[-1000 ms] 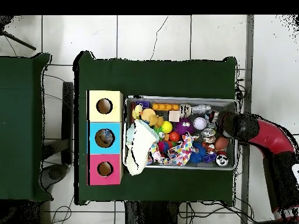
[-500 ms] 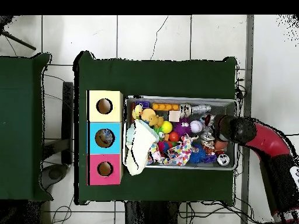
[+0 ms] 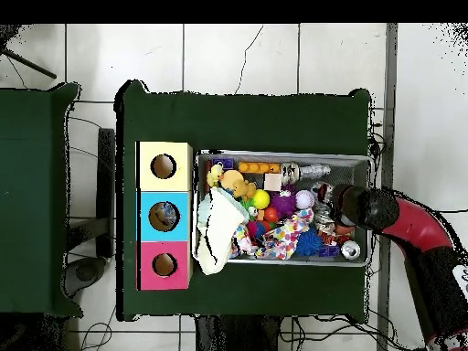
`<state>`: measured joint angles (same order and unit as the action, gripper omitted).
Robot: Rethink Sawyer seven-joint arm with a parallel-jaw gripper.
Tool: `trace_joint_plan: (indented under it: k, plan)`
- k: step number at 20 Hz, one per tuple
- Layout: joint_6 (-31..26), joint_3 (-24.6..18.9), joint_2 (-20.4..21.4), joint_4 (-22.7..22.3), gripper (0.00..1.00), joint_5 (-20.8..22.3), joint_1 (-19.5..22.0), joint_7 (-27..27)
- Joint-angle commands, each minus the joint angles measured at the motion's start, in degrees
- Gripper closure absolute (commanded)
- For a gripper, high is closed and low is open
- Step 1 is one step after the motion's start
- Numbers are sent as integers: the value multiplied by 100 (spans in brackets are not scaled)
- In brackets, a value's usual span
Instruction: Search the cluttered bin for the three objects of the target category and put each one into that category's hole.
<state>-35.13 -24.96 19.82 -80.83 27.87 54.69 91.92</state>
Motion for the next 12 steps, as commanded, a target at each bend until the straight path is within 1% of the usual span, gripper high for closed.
trace_joint_plan:
  k: [1,3,8,12]
  plan:
    - [160,429,-326,-1095,0,-118,24,774]
    - [270,476,-318,-1184,0,-174,9,832]
    - [424,598,-314,-1235,0,-328,-70,840]
    - [486,692,-161,-1210,0,-340,-196,749]
